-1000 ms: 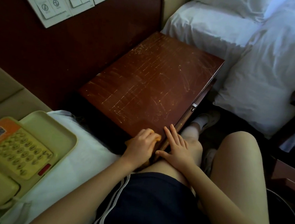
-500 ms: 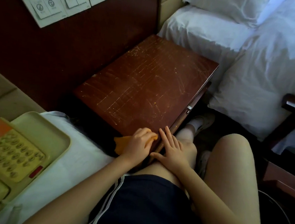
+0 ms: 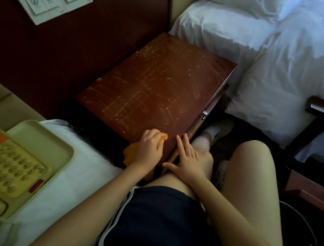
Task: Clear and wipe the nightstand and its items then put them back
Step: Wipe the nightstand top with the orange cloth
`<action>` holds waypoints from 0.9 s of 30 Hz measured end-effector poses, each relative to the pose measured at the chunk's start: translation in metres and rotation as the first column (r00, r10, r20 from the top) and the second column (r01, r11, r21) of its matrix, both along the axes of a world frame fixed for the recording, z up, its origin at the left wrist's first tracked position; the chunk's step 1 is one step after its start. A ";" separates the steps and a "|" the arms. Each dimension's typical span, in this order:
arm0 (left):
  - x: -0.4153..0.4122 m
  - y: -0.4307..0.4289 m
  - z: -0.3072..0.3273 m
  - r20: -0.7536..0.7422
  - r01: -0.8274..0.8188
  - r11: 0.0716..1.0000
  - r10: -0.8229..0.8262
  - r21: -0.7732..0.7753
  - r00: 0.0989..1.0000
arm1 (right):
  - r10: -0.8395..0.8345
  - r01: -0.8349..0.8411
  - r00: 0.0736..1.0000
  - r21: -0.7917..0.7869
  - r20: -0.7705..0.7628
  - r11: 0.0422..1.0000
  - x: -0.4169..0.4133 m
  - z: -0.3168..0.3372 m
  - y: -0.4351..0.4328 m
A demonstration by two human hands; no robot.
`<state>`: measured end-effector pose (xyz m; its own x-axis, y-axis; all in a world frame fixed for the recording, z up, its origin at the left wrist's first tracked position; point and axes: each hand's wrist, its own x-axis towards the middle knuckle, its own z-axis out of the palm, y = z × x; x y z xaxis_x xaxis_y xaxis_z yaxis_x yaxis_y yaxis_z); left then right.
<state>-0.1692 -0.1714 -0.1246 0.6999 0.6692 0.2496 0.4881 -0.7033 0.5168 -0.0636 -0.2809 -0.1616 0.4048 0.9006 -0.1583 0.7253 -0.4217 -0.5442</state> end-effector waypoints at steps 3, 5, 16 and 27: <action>-0.010 -0.006 -0.002 -0.015 0.177 0.984 -0.177 -0.002 0.984 | 0.008 -0.008 1.000 0.001 -0.028 1.000 0.001 0.000 0.000; -0.017 -0.001 -0.004 -0.019 0.200 0.980 -0.200 0.007 0.980 | 0.006 -0.006 0.999 -0.005 -0.037 1.000 0.001 0.000 -0.001; 0.010 0.005 0.001 -0.013 -0.135 0.990 0.135 -0.049 0.991 | 0.008 -0.007 0.997 0.009 -0.075 1.000 0.001 -0.001 0.000; -0.006 0.027 -0.003 -0.012 -0.216 0.972 0.216 -0.090 0.976 | -0.008 0.008 0.997 0.000 -0.072 1.000 0.003 -0.004 0.000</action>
